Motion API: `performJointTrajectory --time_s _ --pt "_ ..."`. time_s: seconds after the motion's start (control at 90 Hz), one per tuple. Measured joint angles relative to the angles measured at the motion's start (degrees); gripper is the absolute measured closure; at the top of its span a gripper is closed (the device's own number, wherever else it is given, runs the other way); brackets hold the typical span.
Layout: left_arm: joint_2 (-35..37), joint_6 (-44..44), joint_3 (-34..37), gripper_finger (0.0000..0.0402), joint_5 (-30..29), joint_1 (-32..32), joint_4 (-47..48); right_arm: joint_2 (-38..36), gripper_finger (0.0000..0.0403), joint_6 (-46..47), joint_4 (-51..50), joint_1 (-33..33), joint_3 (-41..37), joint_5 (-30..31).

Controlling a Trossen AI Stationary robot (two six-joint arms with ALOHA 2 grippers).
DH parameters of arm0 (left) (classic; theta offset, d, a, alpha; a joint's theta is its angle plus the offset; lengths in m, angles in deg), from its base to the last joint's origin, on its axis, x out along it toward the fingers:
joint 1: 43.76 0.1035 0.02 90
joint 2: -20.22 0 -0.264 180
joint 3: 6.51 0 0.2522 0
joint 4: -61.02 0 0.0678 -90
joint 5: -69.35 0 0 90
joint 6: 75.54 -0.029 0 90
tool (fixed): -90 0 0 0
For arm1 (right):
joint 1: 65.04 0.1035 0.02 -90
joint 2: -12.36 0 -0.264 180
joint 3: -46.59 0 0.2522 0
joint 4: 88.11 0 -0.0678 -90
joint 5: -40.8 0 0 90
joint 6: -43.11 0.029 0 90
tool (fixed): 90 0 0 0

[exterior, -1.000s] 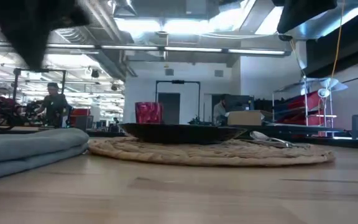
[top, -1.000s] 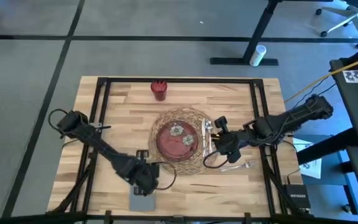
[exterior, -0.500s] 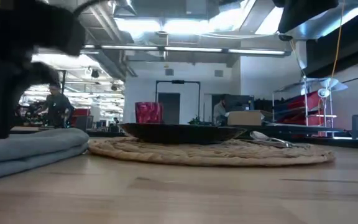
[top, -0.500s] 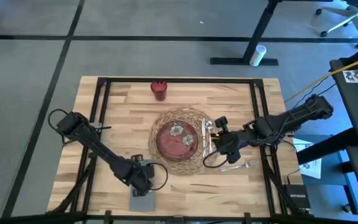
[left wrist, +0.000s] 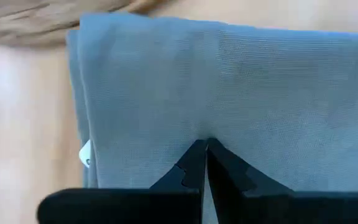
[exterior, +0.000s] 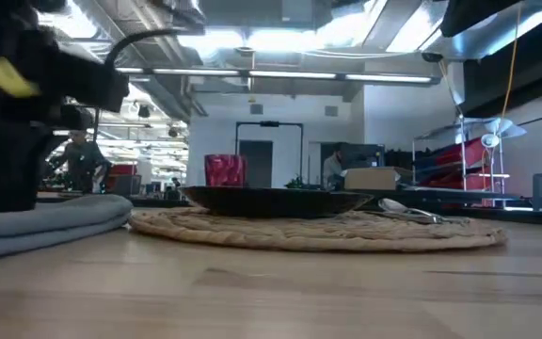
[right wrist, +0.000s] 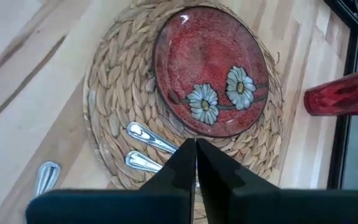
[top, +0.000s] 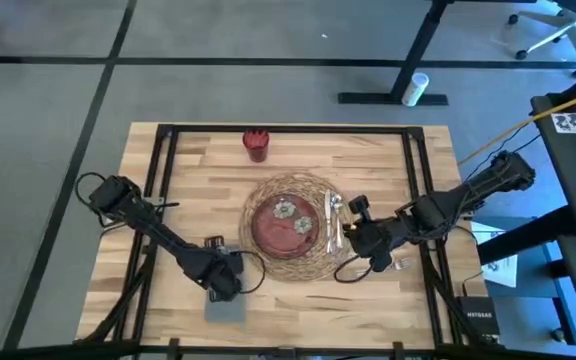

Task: Set table place
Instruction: Move the gray table napkin to the left of the brown placemat

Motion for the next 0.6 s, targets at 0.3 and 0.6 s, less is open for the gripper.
performJointTrajectory --time_s 0.3,0.6 --pt "-0.2 -5.2 0.1 0.0402 -3.1 5.4 2.8 0.0 0.0402 2.6 -0.1 2.5 0.0 1.5" --pt "-0.2 -8.6 0.3 0.0402 -5.6 10.9 3.2 0.0 0.0402 5.5 -0.1 5.4 0.0 2.7"
